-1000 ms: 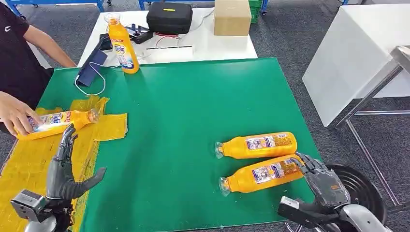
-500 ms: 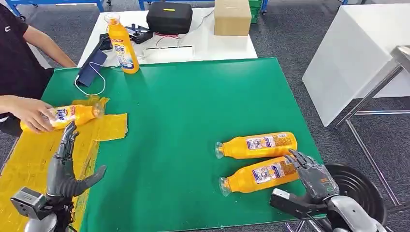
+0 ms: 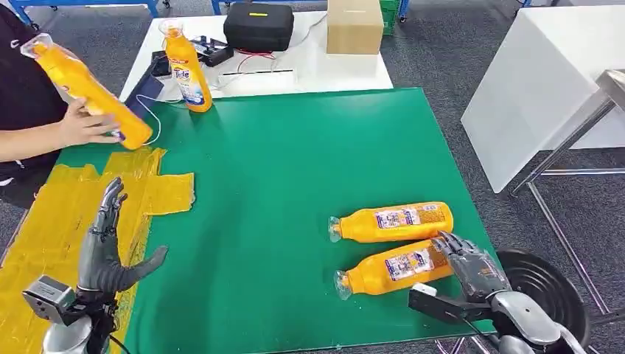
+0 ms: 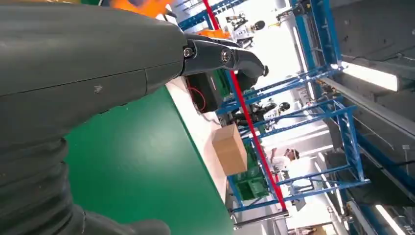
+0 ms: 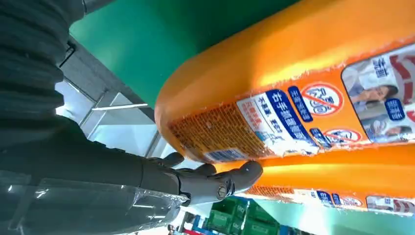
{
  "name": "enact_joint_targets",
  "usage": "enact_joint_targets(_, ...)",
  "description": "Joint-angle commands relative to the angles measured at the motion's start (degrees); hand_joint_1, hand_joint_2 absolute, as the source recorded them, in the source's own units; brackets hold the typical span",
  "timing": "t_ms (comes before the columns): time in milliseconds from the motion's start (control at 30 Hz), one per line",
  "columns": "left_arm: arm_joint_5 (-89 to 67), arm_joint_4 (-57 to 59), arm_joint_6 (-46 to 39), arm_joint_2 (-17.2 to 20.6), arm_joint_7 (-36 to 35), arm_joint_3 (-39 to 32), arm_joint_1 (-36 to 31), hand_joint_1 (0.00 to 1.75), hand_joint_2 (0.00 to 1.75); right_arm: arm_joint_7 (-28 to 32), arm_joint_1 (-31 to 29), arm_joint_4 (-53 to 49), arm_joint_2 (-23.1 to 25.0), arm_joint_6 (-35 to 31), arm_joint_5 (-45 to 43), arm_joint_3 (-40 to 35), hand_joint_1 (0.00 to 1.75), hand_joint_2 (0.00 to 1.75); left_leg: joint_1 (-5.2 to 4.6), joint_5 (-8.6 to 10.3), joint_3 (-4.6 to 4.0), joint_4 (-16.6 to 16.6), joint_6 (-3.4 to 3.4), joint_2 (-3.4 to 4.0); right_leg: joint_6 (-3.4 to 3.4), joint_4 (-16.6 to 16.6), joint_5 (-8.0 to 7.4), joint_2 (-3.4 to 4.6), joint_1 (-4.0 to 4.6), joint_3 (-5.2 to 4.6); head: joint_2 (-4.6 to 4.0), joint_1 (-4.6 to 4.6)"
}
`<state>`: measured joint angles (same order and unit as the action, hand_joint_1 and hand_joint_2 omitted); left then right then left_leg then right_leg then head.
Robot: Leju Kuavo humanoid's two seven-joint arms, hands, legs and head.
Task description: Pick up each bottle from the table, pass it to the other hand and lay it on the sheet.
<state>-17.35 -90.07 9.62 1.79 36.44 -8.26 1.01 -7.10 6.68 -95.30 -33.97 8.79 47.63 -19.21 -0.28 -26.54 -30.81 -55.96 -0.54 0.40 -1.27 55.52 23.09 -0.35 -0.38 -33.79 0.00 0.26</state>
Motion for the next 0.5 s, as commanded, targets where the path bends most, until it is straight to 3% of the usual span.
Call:
enact_joint_targets(33,-0.13,3.58,0.19,-0.37,-0.26,0.70,-1.73,0.00,1.75,-0.09,-2.40,4.26,1.84,0.41,0.01,-1.14,0.00,1.75,0.05,-0.02,0.14,0.05,0.05,-0.01,0.01,-0.09,0.00,0.03,0.04,0.16,0.00,-0.02)
enact_joint_targets(400,-0.05,6.44,0.68,-0.50,-1.01,2.86,-4.95,0.00,1.75,0.75,-11.26,16.63,4.59,6.58,5.10,-9.09,0.00,1.75,0.09,0.01,0.22,0.09,0.05,0.02,0.02,-0.16,-0.05,0.04,0.07,0.23,0.00,0.00)
enact_joint_targets(433,-0.04,6.80,0.73,-0.52,-1.04,3.06,-5.27,0.00,1.75,0.99,-11.25,17.05,4.00,7.40,5.17,-9.99,1.45,1.75,0.15,-0.02,0.31,0.09,0.07,0.00,0.03,-0.21,-0.04,0.04,0.13,0.35,0.00,0.00)
enact_joint_targets(467,-0.03,7.71,0.64,-0.53,-1.20,3.49,-6.12,0.00,1.75,1.29,-11.12,17.20,2.38,8.94,4.96,-11.92,1.69,1.75,0.09,0.01,0.27,0.09,0.04,-0.01,0.02,-0.17,-0.03,0.02,0.08,0.28,0.00,0.00)
enact_joint_targets(500,-0.01,8.21,0.56,-0.53,-1.29,3.75,-6.59,0.00,1.75,1.73,-10.65,17.07,1.30,9.84,4.56,-12.92,1.68,1.75,0.13,-0.01,0.33,0.09,0.06,-0.06,0.02,-0.19,-0.01,-0.01,0.11,0.38,0.00,0.00)
